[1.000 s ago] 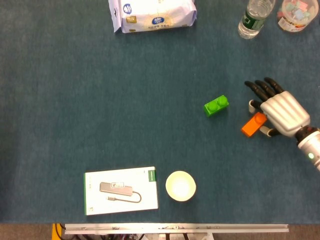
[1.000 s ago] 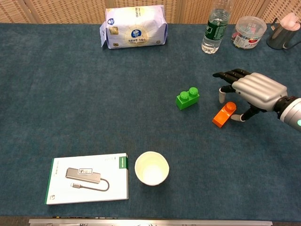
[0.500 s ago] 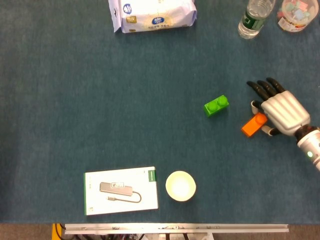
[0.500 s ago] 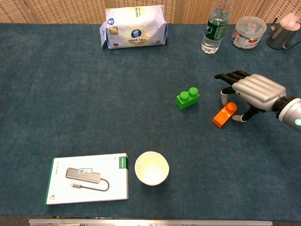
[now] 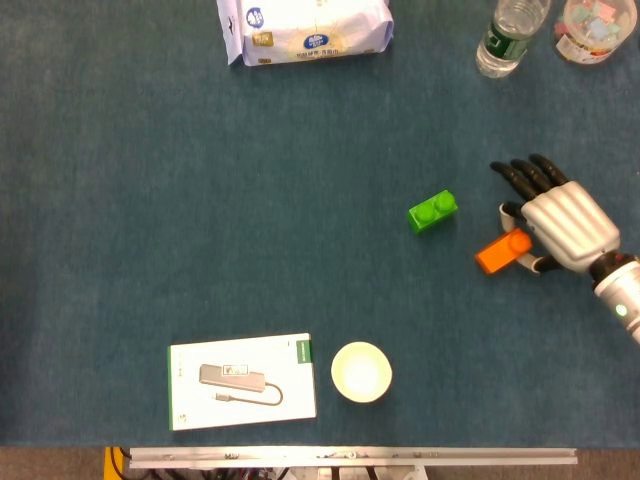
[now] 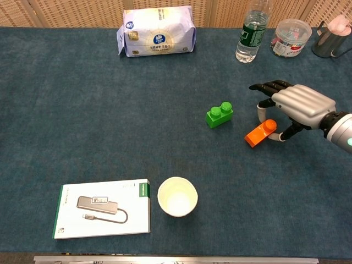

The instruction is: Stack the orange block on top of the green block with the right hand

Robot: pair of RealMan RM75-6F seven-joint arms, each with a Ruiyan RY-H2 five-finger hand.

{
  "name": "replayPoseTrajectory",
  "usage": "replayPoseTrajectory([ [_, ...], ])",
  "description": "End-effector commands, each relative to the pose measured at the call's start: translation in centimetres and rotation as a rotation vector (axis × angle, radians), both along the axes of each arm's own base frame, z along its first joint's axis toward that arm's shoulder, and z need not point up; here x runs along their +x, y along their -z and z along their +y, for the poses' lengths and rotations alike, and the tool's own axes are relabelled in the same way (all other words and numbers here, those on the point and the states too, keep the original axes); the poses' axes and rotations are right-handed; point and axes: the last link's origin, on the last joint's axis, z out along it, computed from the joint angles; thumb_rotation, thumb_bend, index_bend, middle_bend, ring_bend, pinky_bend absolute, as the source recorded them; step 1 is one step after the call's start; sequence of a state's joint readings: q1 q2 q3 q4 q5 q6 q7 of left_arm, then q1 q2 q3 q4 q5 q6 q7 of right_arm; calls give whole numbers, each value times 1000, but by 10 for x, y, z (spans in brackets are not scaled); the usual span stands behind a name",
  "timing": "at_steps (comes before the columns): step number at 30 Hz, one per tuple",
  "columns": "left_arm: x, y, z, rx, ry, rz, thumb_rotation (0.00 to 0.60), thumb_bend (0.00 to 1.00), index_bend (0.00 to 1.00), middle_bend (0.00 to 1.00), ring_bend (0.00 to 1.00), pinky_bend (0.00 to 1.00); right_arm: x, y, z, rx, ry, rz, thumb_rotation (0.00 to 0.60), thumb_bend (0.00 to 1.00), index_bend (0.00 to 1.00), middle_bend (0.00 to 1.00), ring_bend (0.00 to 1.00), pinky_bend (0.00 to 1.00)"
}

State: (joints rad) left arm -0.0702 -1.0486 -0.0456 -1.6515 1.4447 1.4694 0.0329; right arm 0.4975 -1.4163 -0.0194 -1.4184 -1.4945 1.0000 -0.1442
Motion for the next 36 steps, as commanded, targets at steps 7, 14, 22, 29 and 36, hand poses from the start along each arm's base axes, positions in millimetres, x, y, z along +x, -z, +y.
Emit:
replayPoseTrajectory([
  [7, 0, 0, 0, 0, 0, 1, 600, 247, 384, 450, 299, 405, 35, -23, -8, 6, -37, -113, 600, 252, 619, 71, 0, 4],
  [14, 1, 0, -1, -4, -1, 1, 600, 248, 384, 450, 299, 405, 64, -29, -18, 0, -79, -122, 600, 252, 619, 71, 0, 4],
  [22, 1, -2, -1, 0, 0, 3, 600, 247, 385, 451, 299, 405, 96, -29, -38, -3, -66, -104, 600, 252, 619, 71, 0, 4],
  [29, 0, -2, -1, -1, 0, -1, 600, 247, 386, 450, 299, 405, 107, -26, -56, -28, -26, -71, 600, 252, 619, 71, 0, 4],
  [36, 0, -3, -1, 0, 2, -7, 600, 247, 387, 451, 299, 405, 108, -21, -62, -32, 3, -47, 600, 252, 619, 71, 0, 4],
])
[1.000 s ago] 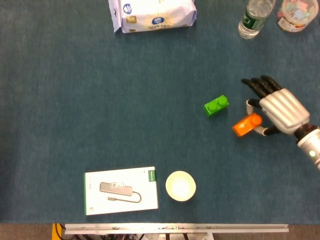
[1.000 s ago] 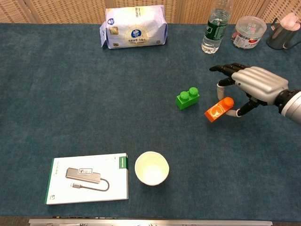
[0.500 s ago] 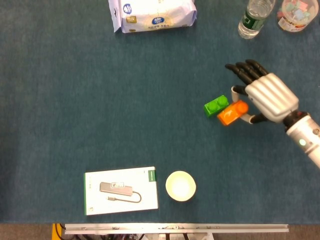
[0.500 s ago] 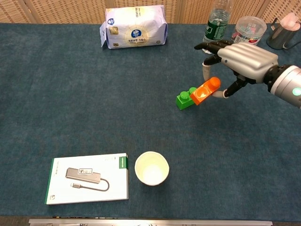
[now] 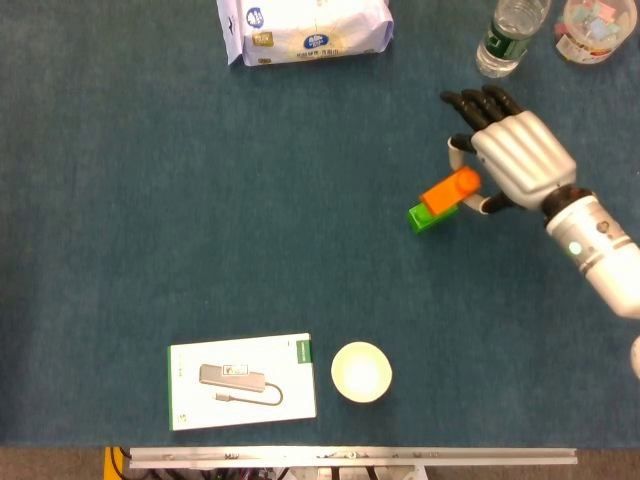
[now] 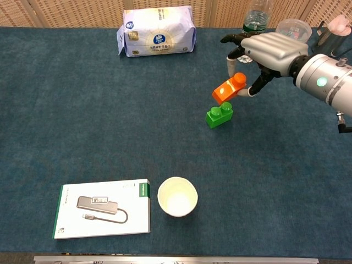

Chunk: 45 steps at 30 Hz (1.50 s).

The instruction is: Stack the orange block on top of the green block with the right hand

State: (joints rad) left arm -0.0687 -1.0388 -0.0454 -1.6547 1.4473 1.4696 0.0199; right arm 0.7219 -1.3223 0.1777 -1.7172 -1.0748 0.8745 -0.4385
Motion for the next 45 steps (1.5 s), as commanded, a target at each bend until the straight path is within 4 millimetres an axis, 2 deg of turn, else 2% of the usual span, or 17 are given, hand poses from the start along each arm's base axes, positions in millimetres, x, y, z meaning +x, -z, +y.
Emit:
replayPoseTrajectory([
  [1, 0, 0, 0, 0, 2, -2, 600, 247, 388, 451, 299, 405, 1, 3, -3, -4, 3, 13, 600, 252, 619, 71, 0, 4],
  [45, 0, -2, -1, 4, 5, -11, 600, 247, 389, 452, 301, 406, -16, 32, -4, 49, 34, 39, 600, 252, 619, 71, 0, 4],
])
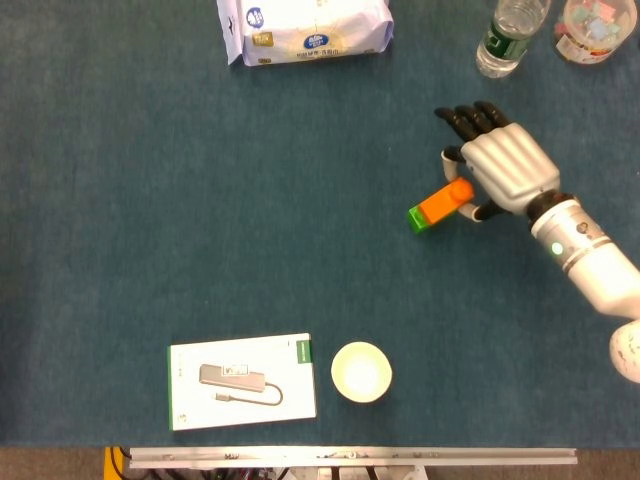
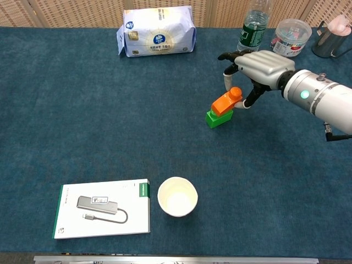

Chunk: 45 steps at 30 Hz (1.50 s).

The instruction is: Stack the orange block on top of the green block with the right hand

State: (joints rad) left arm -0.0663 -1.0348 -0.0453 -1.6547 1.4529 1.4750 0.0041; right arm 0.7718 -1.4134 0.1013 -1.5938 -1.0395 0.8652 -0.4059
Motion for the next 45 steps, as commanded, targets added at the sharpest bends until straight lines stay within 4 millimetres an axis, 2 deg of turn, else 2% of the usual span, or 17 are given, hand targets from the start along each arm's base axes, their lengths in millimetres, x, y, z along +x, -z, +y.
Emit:
replayPoseTrajectory([
  [1, 0, 0, 0, 1, -1, 0, 600, 247, 389, 452, 301, 406, 1, 1, 0, 3, 0, -2, 600, 252, 619, 71, 0, 4],
  [45, -1, -4, 0, 6, -7, -9, 600, 247, 390, 452, 301, 406, -1, 14, -3, 16, 8, 35, 600, 252, 619, 74, 0, 4],
])
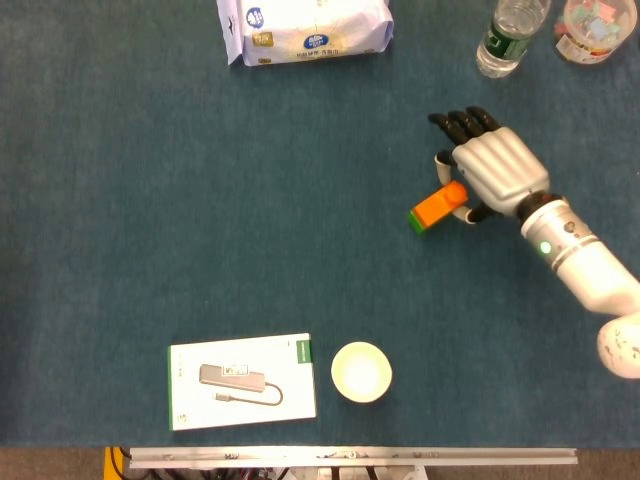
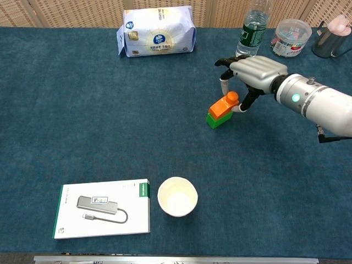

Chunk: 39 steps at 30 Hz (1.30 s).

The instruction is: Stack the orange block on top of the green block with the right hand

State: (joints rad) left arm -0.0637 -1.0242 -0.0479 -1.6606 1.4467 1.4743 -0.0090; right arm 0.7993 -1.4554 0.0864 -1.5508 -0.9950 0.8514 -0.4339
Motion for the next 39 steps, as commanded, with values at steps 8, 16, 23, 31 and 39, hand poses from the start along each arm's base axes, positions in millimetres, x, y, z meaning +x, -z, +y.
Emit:
replayPoseTrajectory([
  [8, 0, -1, 0, 5, 1, -1, 600, 248, 390, 453, 301, 406, -2, 4, 0, -1, -5, 20, 600, 252, 619, 74, 0, 4],
  [16, 0, -2, 0, 5, 1, -2, 600, 248, 390, 452, 301, 406, -3, 6, 2, 4, -10, 29, 600, 250, 594, 74, 0, 4],
  [23, 0, -1, 0, 3, 0, 3, 600, 247, 390, 452, 301, 406, -1, -3, 7, 17, -14, 13, 600, 172, 185, 74, 0, 4],
  [31, -1, 0, 0, -1, -6, 8, 600, 248, 390, 452, 301, 406, 1, -25, 21, -7, -52, -26, 600, 110, 27, 74, 0, 4],
  [39, -1, 1, 0, -4, -6, 11, 600, 247, 390, 452, 301, 406, -22, -64, 60, -148, -159, 18, 600, 115, 193, 113, 0, 4],
])
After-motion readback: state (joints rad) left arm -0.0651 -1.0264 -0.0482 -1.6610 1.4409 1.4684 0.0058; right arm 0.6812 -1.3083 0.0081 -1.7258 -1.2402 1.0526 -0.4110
